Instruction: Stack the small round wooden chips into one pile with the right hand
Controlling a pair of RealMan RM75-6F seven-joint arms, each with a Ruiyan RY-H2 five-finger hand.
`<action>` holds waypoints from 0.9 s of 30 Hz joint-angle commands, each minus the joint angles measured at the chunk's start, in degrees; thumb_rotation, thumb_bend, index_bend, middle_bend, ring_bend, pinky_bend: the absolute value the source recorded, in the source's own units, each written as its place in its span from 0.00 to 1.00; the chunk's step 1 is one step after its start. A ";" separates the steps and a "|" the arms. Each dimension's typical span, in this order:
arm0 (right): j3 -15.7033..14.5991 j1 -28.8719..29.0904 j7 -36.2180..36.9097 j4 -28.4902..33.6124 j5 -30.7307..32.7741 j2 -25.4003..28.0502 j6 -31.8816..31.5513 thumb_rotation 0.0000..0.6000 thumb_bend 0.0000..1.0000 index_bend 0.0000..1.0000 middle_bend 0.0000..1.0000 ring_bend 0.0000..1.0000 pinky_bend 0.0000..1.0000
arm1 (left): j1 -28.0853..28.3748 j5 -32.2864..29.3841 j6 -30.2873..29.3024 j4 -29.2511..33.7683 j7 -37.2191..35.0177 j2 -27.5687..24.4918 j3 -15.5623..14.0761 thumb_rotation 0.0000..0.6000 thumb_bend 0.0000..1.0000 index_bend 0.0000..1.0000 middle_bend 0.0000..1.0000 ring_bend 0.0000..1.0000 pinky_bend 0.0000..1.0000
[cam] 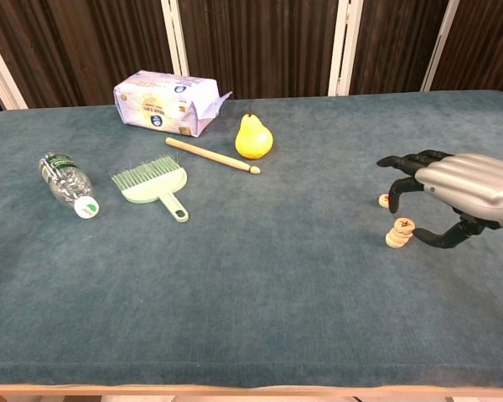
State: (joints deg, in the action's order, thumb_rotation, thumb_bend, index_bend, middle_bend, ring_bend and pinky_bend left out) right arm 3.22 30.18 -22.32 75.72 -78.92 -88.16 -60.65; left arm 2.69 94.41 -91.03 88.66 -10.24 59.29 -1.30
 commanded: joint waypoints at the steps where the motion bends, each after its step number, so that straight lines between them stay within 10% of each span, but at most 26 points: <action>1: 0.48 -0.22 0.55 0.11 0.23 0.25 -0.62 1.00 0.52 0.46 0.05 0.00 0.00 | 0.05 -0.14 0.08 -0.08 -0.02 0.06 0.09 1.00 0.50 0.00 0.00 0.00 0.00; 13: 7.45 3.40 2.24 -7.47 8.19 -1.79 3.60 1.00 0.48 0.45 0.05 0.00 0.00 | -0.02 0.15 -0.03 0.15 0.82 0.23 -0.03 1.00 0.50 0.00 0.00 0.00 0.00; 27: 8.07 9.03 -1.88 -15.43 11.77 -8.12 9.92 1.00 0.42 0.48 0.05 0.00 0.00 | -0.51 -0.10 -0.36 0.60 0.97 -0.17 -0.23 1.00 0.50 0.00 0.00 0.00 0.00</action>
State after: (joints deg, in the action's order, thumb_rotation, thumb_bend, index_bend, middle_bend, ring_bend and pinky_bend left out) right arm 11.37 39.03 -24.00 60.49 -67.27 -96.07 -50.98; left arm 2.24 94.24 -91.39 89.21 -9.26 59.17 -1.47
